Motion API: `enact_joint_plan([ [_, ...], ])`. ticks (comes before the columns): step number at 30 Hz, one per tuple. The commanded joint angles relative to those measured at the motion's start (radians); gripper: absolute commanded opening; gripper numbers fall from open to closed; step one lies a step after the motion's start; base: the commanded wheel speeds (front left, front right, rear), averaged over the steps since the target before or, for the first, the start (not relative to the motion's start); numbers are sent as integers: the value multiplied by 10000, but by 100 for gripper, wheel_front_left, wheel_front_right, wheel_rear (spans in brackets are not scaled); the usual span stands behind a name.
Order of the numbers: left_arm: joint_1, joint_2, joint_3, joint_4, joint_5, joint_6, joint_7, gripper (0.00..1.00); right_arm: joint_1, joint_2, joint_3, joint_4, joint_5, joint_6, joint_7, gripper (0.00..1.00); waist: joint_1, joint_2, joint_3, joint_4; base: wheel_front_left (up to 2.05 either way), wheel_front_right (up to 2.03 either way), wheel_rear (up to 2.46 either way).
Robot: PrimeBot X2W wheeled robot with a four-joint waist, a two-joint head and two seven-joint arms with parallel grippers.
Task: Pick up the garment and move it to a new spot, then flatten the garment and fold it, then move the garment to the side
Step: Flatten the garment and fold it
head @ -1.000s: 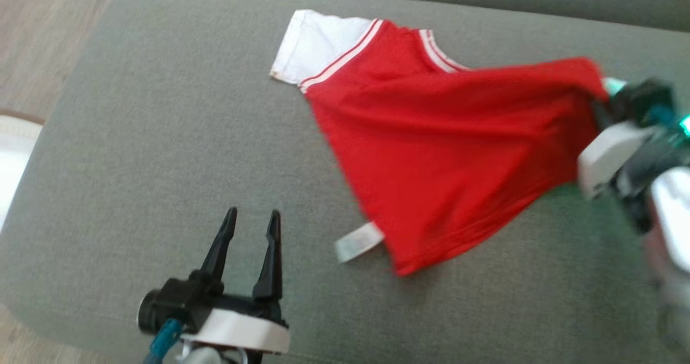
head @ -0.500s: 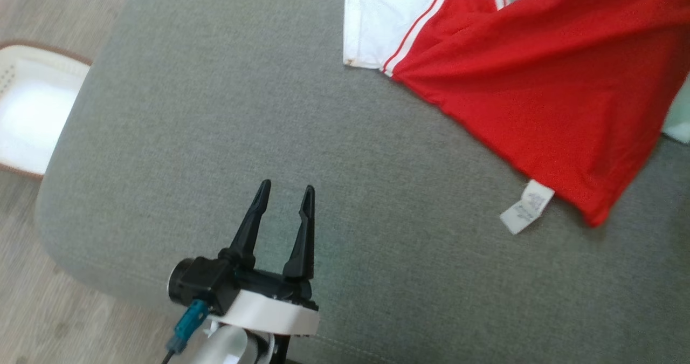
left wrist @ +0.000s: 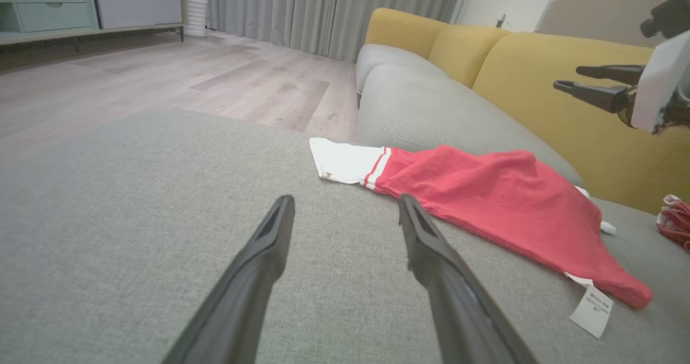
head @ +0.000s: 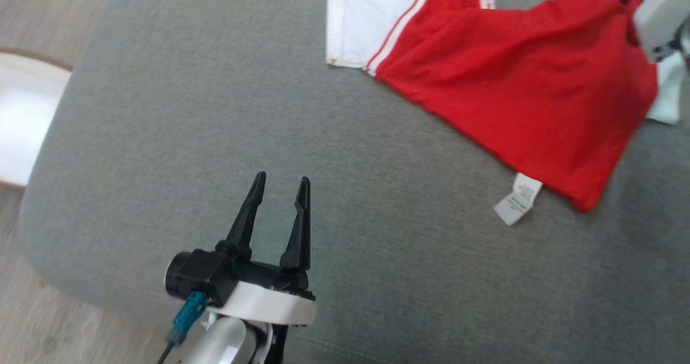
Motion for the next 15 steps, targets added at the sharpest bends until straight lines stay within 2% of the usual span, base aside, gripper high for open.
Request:
enact_joint_plan([
  [1, -250, 111, 383, -244, 78, -36, -94, 100, 178, 207, 39, -300, 114, 67, -175, 100, 0, 0, -135, -188, 0, 0, 0],
  [8, -152, 189, 441, -216, 129, -58, -94, 100, 862, 1185, 837, -567, 1036, 67, -1079, 100, 0, 0, -540, -392, 0, 0, 0],
  [15, -72, 274, 555, -493, 162, 70, -94, 100, 1453, 1924, 2267, -782, 2625, 67, -951, 100, 0, 0, -511, 18, 0, 0, 0],
])
